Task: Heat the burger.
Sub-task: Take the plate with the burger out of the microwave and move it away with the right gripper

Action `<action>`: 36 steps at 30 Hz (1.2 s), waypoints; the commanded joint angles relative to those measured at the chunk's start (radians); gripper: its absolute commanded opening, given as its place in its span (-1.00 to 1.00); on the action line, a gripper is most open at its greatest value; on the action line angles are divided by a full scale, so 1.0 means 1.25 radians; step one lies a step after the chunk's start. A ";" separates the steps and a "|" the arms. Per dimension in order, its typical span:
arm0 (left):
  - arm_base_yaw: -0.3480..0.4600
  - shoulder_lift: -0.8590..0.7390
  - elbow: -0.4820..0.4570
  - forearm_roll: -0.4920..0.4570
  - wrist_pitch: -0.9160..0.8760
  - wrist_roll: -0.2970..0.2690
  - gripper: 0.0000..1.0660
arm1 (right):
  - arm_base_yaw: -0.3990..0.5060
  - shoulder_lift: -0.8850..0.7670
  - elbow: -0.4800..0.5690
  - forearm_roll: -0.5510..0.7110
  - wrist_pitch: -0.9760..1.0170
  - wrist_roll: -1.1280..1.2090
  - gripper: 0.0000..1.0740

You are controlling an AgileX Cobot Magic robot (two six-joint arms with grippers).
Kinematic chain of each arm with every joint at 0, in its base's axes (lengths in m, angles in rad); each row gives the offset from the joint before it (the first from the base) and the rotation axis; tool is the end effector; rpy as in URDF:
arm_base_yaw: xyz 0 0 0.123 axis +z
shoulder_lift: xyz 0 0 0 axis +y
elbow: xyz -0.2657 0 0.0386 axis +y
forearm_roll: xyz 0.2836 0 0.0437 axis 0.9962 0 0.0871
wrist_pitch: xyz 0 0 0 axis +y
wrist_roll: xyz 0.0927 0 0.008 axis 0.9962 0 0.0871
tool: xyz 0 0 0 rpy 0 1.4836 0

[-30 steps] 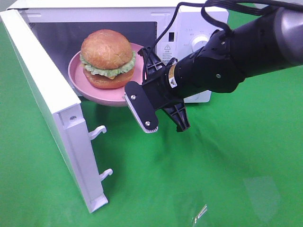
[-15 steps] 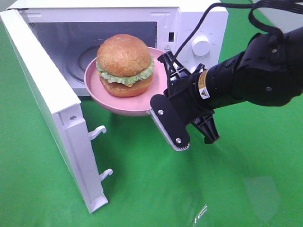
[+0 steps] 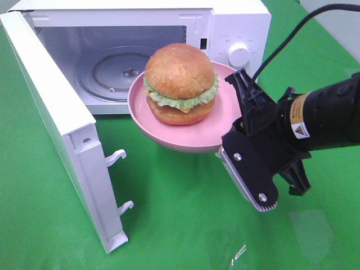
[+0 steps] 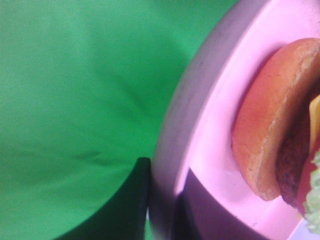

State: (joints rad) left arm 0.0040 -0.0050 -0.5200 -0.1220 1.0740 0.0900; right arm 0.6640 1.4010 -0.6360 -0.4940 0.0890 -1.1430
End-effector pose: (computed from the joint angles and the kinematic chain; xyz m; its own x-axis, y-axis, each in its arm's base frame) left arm 0.0406 -0.0098 0.2992 -0.4396 0.0297 -0.8977 0.1059 0.9942 -0.0190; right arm 0.2352 0.1790 0.1627 0.6252 -0.7768 0.0758 -0.5011 -0.4740 -0.7241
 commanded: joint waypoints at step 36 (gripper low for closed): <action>0.002 -0.005 0.003 0.001 -0.006 -0.002 0.87 | 0.069 -0.318 0.120 -0.198 0.532 0.749 -1.00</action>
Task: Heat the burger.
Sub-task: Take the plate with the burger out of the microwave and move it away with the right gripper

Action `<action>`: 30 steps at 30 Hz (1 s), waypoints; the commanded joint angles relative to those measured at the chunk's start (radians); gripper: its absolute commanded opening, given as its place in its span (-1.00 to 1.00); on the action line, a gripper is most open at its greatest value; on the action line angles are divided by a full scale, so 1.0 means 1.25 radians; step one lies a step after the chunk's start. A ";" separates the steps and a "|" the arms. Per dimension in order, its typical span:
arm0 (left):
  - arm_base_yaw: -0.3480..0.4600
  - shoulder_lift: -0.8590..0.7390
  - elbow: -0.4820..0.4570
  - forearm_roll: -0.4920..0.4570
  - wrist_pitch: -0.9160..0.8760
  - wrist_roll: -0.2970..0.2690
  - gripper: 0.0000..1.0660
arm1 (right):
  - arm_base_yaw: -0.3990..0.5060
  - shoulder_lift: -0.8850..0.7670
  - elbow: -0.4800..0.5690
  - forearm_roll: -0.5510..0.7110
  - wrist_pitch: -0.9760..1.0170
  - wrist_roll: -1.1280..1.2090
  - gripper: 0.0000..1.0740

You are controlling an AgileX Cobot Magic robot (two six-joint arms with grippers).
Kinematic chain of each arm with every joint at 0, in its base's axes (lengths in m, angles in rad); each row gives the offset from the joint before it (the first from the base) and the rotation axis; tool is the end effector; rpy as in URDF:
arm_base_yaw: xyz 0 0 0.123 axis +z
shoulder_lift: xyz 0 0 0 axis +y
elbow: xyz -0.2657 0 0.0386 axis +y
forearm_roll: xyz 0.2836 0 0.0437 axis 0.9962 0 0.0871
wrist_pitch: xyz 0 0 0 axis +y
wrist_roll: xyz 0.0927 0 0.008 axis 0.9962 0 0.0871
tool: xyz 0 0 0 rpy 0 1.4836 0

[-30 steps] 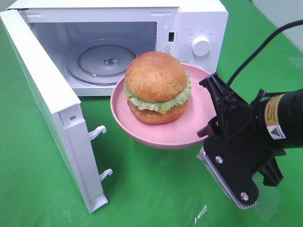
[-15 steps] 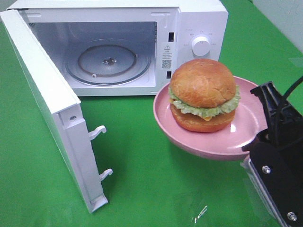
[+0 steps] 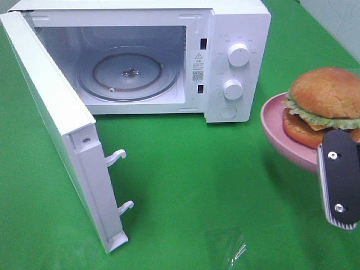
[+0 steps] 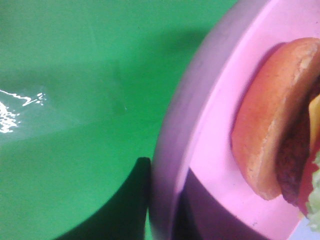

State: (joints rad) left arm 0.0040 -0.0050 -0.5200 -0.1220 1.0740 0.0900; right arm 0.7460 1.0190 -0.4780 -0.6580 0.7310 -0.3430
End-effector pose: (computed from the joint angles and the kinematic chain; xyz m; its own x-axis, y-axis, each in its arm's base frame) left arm 0.0406 -0.0098 0.2992 -0.4396 0.0297 -0.8977 0.1059 0.9942 -0.0190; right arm 0.1726 0.1077 0.1863 -0.0558 -0.9977 -0.0381 -0.7992 0.0675 -0.5973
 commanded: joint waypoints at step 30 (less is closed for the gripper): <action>0.002 -0.005 0.003 0.001 -0.006 -0.002 0.87 | -0.058 0.141 -0.007 -0.155 0.175 0.651 -1.00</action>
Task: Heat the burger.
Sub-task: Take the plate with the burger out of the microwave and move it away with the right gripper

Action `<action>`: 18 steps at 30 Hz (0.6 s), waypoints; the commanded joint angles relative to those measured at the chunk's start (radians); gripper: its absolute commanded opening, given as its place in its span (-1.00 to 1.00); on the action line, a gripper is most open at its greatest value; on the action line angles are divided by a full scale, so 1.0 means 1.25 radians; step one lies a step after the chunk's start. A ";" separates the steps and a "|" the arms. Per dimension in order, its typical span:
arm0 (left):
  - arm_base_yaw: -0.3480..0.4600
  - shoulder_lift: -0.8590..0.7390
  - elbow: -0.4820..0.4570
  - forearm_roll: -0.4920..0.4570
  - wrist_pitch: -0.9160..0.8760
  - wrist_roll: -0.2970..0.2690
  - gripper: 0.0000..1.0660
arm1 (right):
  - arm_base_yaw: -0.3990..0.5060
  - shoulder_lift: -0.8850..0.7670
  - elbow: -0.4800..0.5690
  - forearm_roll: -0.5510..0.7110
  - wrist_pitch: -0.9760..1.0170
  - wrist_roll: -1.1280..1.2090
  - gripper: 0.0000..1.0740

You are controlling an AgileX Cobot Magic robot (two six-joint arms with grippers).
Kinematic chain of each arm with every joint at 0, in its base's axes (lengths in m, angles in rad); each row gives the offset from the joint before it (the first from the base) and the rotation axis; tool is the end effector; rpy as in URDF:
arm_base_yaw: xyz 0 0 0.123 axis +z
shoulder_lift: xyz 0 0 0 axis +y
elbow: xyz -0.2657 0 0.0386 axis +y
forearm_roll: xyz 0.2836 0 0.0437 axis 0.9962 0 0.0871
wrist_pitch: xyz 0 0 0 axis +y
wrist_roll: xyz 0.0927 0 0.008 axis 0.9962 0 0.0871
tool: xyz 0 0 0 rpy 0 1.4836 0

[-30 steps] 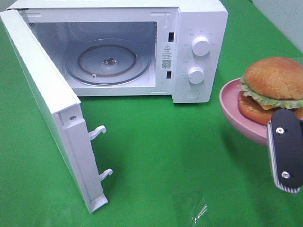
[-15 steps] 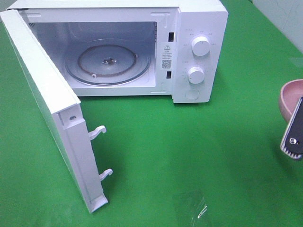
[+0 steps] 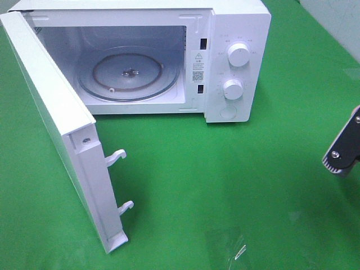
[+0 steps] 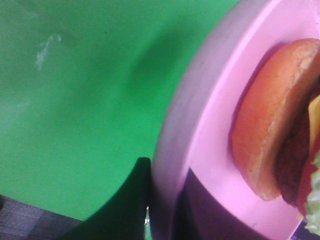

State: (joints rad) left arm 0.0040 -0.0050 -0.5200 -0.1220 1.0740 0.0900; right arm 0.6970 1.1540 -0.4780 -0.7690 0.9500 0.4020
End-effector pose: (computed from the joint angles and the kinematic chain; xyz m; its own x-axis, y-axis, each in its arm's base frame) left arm 0.0406 -0.0098 0.2992 -0.4396 0.0297 -0.8977 0.1059 0.9942 -0.0190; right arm 0.1803 0.0822 0.1630 -0.6985 -0.7036 -0.1304 -0.5261 0.6285 -0.5730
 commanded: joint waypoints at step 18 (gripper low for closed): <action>0.002 -0.005 0.003 0.001 -0.006 -0.002 0.87 | -0.028 0.251 -0.007 -0.090 -0.059 0.290 -0.97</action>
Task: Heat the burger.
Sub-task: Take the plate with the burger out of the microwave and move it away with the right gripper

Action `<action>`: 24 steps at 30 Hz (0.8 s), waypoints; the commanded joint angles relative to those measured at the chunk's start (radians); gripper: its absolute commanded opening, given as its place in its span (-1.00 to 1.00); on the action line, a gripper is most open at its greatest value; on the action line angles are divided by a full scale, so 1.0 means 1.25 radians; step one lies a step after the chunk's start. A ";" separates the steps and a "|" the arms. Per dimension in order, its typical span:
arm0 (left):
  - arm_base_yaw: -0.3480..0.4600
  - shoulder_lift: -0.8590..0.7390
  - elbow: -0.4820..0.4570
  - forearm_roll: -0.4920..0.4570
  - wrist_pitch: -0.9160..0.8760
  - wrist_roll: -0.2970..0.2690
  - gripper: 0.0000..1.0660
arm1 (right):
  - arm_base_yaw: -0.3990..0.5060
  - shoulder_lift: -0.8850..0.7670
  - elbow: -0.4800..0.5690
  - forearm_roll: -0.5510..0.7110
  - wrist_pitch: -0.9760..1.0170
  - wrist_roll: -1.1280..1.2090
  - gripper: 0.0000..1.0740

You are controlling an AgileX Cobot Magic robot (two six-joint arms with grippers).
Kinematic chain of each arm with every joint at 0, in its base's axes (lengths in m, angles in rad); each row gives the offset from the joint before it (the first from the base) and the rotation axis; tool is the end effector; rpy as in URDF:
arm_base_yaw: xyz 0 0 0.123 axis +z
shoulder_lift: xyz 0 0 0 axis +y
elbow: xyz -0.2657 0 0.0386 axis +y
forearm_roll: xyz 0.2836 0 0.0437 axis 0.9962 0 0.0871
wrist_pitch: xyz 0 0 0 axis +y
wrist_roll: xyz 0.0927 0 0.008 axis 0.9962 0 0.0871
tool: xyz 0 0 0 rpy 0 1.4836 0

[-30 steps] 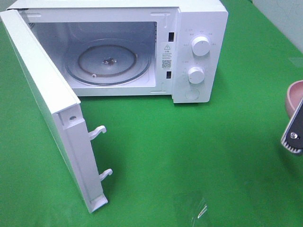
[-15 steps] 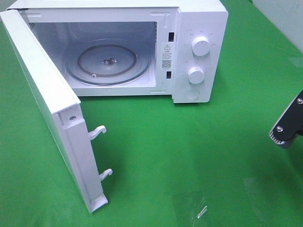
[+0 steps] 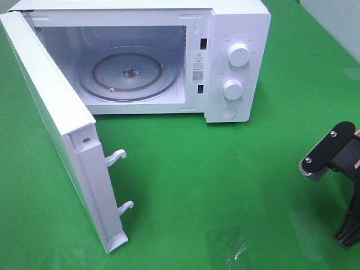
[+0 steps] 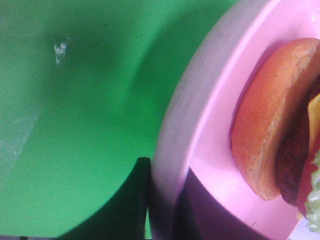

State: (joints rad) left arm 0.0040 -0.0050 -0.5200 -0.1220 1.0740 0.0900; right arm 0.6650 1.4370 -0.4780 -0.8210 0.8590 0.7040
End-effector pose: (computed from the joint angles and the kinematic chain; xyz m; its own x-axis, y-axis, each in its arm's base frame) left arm 0.0406 -0.0098 0.2992 -0.4396 0.0297 -0.8977 0.1059 0.9942 -0.0190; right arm 0.1922 0.0851 0.1070 -0.8293 -0.5528 -0.0813 -0.4258 0.7195 -0.5487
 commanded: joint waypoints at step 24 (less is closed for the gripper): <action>0.002 -0.005 0.003 0.001 -0.006 -0.002 0.87 | -0.077 0.271 -0.171 -0.044 -0.042 0.186 -0.86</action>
State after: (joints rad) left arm 0.0040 -0.0050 -0.5200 -0.1220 1.0740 0.0900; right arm 0.5730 1.7780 -0.6880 -0.8310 0.7610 0.9250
